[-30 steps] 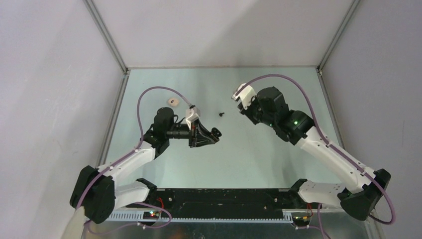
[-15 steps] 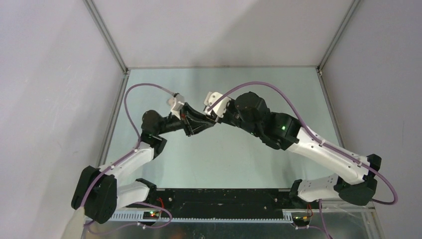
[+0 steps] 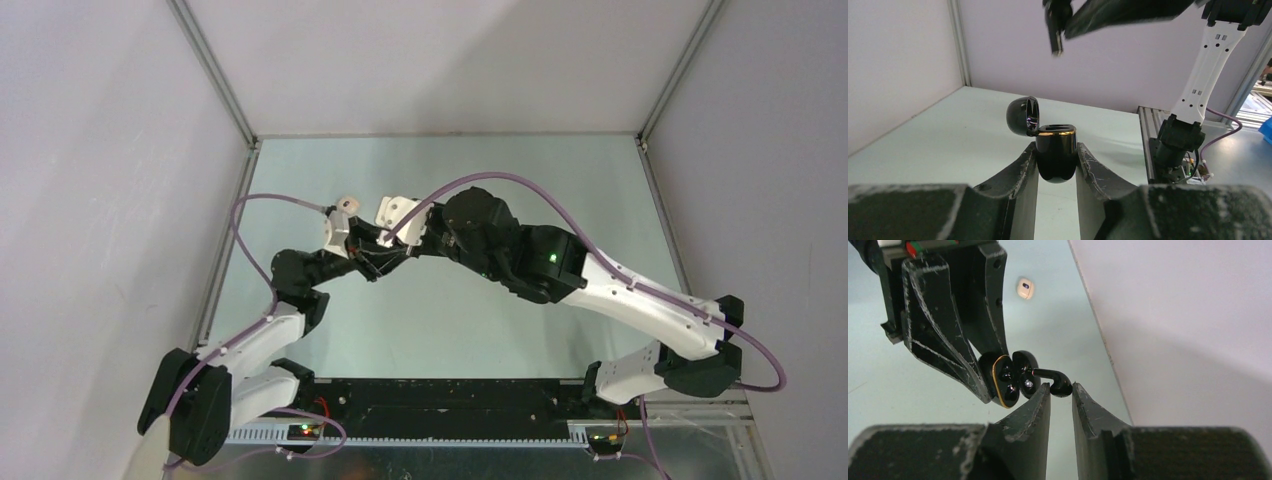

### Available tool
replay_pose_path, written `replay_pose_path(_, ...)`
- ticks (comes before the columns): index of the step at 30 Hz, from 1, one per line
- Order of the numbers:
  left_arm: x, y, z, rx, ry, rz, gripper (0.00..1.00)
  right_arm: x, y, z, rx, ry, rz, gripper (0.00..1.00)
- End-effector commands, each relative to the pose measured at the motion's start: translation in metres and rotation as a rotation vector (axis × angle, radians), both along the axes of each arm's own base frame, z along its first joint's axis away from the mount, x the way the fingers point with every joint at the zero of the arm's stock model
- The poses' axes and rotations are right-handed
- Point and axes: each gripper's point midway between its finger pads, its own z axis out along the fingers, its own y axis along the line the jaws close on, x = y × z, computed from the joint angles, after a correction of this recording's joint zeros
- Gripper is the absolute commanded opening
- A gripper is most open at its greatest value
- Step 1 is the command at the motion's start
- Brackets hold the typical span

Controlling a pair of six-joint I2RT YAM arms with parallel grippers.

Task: Insert the wireless bluetooth earbuds into the charging case
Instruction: Place the earbud in the charging case.

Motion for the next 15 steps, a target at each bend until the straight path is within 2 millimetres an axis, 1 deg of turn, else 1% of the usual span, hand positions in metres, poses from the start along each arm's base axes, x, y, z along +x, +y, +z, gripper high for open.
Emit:
replay_pose_path(1, -0.004, 0.01, 0.028, -0.045, -0.154, 0.048, 0.0, -0.003, 0.002, 0.003, -0.027, -0.039, -0.006, 0.26)
replay_pose_path(4, -0.006, 0.013, 0.031, -0.048, -0.171, 0.054, 0.0, -0.004, 0.006, 0.001, -0.038, -0.051, -0.011, 0.26)
replay_pose_path(8, -0.008, 0.016, 0.035, -0.052, -0.187, 0.06, 0.0, -0.005, 0.012, 0.002, -0.03, -0.055, -0.018, 0.25)
replay_pose_path(12, -0.009, 0.017, 0.036, -0.055, -0.185, 0.06, 0.0, -0.008, 0.02, -0.004, -0.043, -0.051, -0.016, 0.25)
replay_pose_path(15, -0.009, 0.017, 0.036, -0.055, -0.183, 0.058, 0.0, -0.007, 0.027, -0.008, -0.049, -0.057, -0.027, 0.25)
